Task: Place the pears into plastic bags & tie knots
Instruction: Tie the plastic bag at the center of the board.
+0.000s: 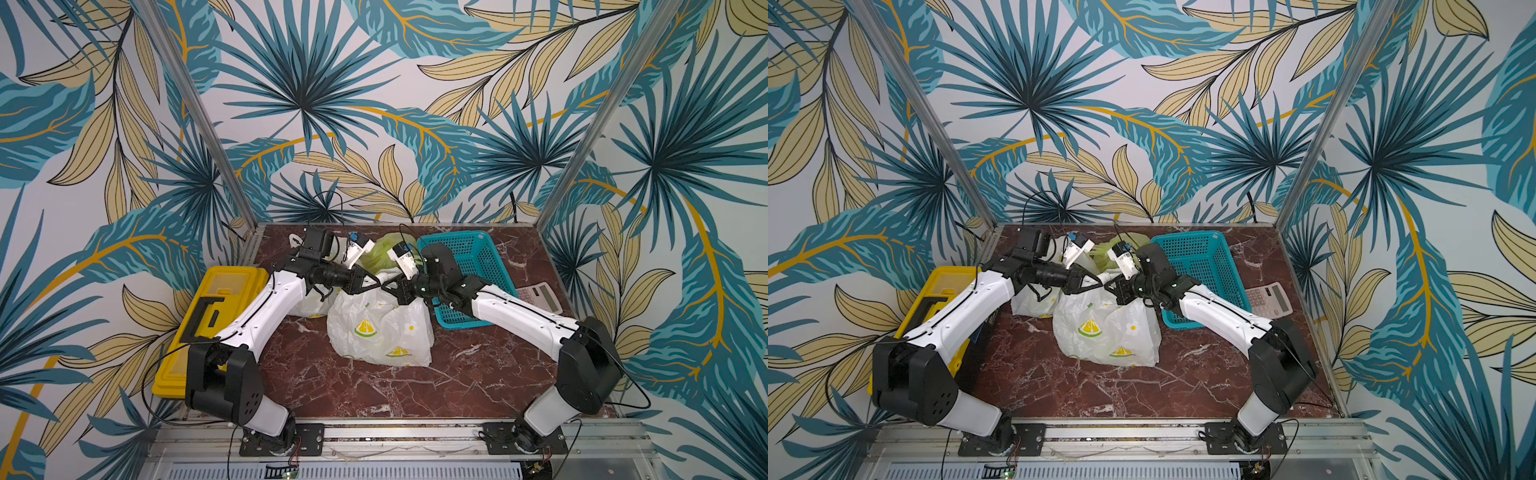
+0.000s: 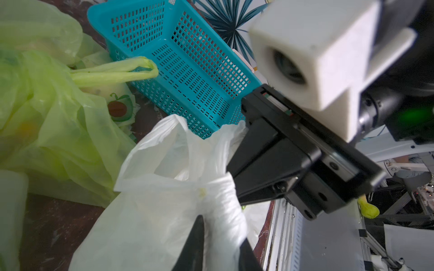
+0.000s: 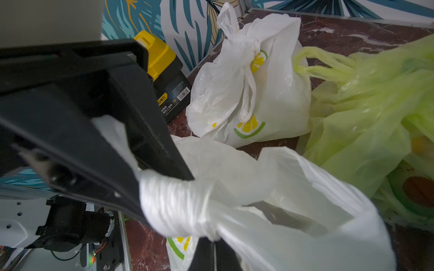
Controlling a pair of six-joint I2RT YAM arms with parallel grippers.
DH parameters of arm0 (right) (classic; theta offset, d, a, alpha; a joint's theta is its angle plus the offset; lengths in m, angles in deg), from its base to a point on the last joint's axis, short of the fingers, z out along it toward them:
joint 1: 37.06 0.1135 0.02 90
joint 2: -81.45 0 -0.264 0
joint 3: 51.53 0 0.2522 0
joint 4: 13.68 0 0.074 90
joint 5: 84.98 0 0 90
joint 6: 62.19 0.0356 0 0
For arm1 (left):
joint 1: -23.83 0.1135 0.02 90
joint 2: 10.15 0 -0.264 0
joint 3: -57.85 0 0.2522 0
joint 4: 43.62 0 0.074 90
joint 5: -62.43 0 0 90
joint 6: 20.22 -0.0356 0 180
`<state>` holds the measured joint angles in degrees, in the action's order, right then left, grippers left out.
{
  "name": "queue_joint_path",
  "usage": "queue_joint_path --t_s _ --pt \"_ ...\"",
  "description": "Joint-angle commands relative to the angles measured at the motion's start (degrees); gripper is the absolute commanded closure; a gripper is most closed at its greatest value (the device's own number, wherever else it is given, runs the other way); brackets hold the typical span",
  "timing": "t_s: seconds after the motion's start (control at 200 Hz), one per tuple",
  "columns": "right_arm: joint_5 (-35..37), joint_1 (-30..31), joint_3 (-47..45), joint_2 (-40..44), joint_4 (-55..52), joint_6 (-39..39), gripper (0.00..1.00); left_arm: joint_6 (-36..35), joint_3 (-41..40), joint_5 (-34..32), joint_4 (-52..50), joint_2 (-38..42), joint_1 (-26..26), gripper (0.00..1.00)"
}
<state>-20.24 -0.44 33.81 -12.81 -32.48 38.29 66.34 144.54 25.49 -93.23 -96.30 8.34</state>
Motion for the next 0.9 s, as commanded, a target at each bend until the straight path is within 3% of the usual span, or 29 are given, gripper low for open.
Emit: queue_joint_path --t_s 0.0,0.135,0.255,0.416,0.601,0.781,0.896 --pt "-1.37 -0.51 1.25 -1.36 -1.09 -3.21 1.00 -2.05 -1.18 3.43 0.72 1.91 0.00 0.68" --pt "-3.37 -0.53 2.19 -2.13 -1.08 -2.84 1.00 -2.57 -0.46 4.09 0.70 0.29 -0.11 0.56" --pt "-3.86 -0.57 2.27 -2.44 -1.95 -3.14 1.00 -2.33 2.00 1.98 0.74 -1.82 -0.64 0.55" --pt "-4.29 -0.50 1.86 -1.85 -2.71 -4.21 1.00 -0.11 5.17 -4.23 0.65 -3.79 -0.51 0.68" --pt "-6.33 -0.54 3.29 -1.11 -6.90 -6.93 1.00 0.46 5.57 -6.25 0.70 -2.74 -0.68 0.85" --pt "-7.08 -0.54 3.69 1.15 -10.40 -8.49 0.89 -1.73 2.78 -8.34 1.46 0.07 -0.61 0.99" --pt "-7.18 -0.83 4.15 4.03 -12.53 -10.52 0.74 -3.83 0.71 -8.86 2.27 1.76 -0.50 1.00"
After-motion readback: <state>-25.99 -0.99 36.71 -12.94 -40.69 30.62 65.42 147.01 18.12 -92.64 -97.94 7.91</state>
